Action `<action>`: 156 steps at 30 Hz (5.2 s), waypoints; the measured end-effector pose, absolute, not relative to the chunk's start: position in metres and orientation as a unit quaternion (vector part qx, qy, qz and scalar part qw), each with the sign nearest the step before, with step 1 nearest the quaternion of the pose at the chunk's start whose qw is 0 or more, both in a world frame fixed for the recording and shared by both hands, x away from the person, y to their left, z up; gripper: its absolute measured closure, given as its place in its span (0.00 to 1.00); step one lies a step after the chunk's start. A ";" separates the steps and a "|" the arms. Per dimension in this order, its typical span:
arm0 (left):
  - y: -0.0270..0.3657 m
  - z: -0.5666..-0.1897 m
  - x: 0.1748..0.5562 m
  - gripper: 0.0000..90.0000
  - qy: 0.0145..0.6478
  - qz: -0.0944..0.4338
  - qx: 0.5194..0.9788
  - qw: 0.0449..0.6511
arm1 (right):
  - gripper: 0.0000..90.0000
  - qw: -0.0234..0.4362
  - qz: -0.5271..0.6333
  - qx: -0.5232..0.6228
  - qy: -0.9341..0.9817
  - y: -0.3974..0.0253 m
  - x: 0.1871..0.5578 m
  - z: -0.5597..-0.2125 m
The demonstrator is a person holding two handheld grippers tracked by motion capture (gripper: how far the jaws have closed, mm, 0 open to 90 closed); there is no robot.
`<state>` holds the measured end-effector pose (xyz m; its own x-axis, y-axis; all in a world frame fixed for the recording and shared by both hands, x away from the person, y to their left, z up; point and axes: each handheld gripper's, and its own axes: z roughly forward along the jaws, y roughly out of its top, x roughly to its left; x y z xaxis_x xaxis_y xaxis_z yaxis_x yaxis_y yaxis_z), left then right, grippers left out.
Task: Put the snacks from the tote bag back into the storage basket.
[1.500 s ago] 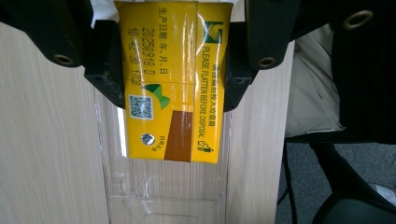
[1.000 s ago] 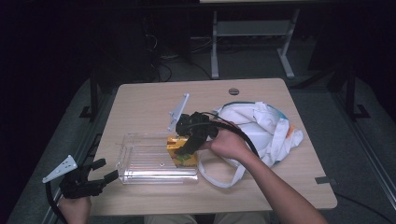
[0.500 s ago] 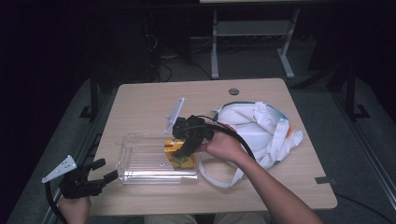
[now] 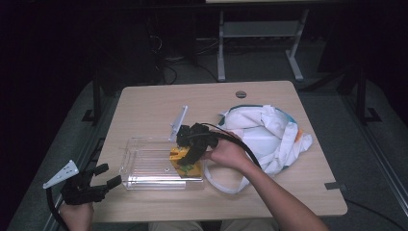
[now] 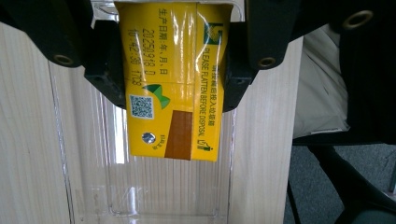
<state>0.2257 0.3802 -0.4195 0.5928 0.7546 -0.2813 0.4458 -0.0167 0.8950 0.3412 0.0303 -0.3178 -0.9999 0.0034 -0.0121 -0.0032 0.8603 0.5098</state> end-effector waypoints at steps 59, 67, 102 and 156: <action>0.381 -0.420 0.226 0.14 0.432 0.137 0.697 0.556 | 0.56 -0.029 0.256 0.010 0.966 0.034 0.345 -0.363; 0.380 -0.420 0.226 0.14 0.433 0.137 0.696 0.557 | 0.56 -0.034 0.257 0.014 0.966 0.029 0.346 -0.365; 0.385 -0.420 0.219 0.14 0.439 0.142 0.693 0.554 | 0.54 -0.040 0.252 0.007 0.967 0.015 0.341 -0.371; 0.384 -0.421 0.220 0.14 0.442 0.142 0.694 0.551 | 0.42 -0.060 0.290 0.030 0.955 0.004 0.338 -0.347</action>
<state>0.2198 0.3843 -0.4209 0.5697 0.7690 -0.2900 0.4567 -0.0028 0.8896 0.3377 0.0043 -0.3471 -0.9908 0.0230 0.1330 0.0932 0.8295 0.5507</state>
